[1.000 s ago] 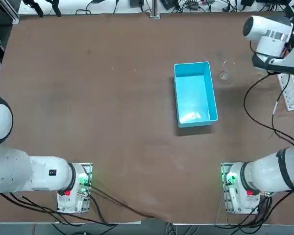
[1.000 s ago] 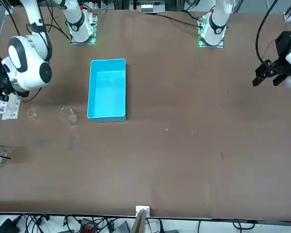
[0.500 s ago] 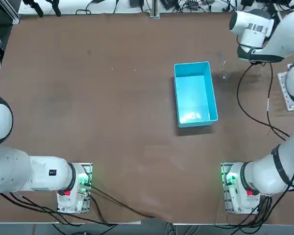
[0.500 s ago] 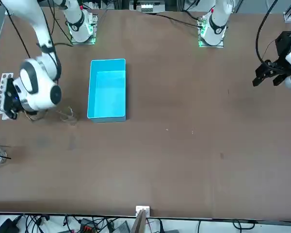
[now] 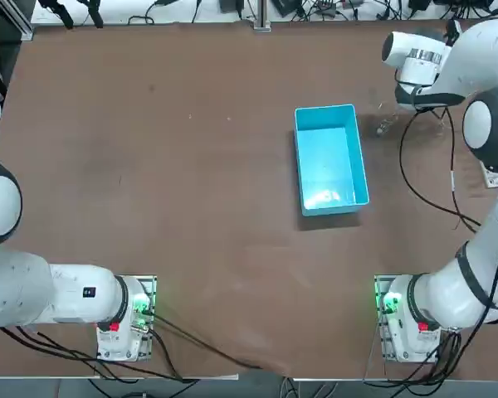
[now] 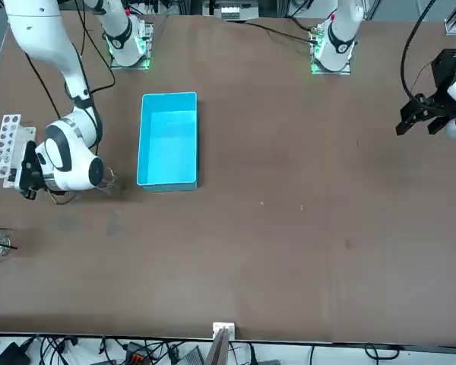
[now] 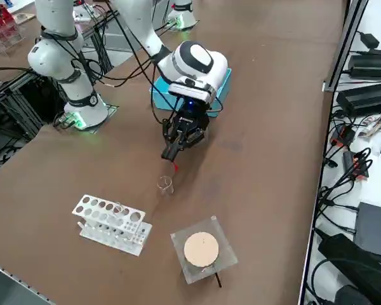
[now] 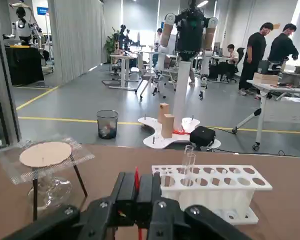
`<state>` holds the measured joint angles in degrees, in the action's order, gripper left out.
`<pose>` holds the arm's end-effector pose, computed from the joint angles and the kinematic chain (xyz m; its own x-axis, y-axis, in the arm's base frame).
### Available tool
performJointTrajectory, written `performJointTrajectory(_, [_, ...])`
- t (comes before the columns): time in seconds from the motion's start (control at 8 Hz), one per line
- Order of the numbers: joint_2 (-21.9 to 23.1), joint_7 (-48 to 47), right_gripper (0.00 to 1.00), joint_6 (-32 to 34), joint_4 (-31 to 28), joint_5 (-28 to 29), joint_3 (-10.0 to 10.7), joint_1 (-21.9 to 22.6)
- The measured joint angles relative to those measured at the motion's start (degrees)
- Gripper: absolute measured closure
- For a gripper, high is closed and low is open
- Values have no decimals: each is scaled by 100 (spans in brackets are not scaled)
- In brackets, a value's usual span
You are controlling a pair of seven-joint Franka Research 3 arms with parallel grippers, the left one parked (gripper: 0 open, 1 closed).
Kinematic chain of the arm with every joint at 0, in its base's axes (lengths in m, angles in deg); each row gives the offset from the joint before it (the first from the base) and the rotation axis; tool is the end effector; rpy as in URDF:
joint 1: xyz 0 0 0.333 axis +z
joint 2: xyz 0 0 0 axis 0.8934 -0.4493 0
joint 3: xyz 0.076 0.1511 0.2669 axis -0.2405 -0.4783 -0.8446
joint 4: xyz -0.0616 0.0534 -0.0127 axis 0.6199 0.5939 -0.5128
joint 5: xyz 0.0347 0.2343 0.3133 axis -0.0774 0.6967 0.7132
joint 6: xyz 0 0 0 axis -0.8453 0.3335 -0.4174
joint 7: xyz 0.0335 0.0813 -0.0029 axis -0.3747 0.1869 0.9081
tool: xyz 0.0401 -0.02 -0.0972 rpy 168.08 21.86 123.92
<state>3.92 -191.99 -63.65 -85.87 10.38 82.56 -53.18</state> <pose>0.5964 -0.0721 0.2571 0.0327 -0.2478 0.9682 -0.9976 0.0509 0.0467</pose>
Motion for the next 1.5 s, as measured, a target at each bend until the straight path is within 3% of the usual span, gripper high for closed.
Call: performJointTrajectory(1.5, [-413, -372, 98, 15, -71, 142, 7, -287])
